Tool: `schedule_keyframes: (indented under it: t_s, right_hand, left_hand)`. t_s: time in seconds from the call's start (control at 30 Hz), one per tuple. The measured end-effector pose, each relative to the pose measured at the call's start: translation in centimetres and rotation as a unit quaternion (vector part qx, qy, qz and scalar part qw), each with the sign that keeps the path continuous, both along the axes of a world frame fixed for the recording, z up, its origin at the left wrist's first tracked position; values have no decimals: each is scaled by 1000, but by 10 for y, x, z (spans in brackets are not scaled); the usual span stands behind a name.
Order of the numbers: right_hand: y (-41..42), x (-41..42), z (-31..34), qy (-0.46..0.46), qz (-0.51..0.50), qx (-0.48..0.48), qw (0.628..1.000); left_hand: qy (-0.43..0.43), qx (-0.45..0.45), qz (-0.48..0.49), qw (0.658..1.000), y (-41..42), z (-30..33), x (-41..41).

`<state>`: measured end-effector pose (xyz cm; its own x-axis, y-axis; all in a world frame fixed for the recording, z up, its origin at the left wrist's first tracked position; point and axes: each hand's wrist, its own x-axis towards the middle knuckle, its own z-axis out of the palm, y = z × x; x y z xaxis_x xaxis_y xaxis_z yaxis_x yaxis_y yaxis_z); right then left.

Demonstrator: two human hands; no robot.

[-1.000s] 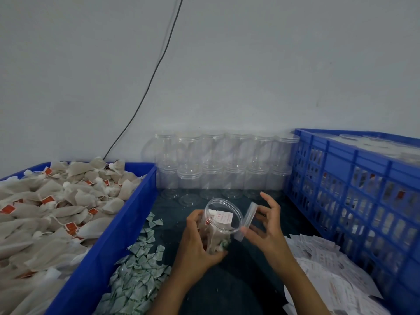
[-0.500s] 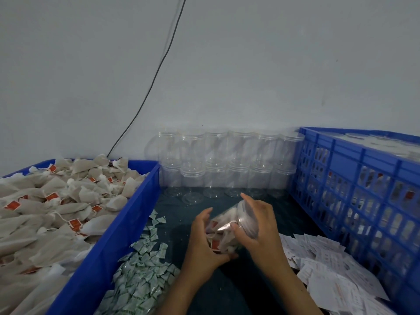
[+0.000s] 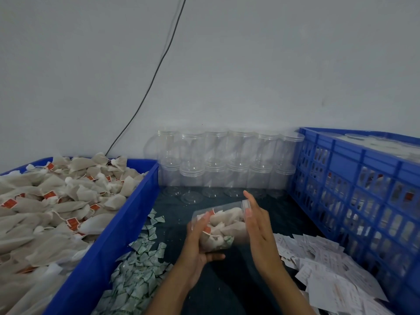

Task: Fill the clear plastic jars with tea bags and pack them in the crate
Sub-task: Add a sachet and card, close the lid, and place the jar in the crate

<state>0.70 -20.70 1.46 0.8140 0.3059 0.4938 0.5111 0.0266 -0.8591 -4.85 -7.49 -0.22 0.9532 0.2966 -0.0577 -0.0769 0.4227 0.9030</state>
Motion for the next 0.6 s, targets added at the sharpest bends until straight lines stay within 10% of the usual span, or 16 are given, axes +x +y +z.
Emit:
schedule_keyframes:
  t_s: [0.27, 0.6]
  right_hand:
    - [-14, 4, 10, -195, 27, -61, 978]
    - [-3, 10, -3, 62, -22, -14, 998]
  left_hand:
    - [43, -90, -107, 989, 5, 3, -5]
    - [-18, 46, 35, 998, -10, -4, -3]
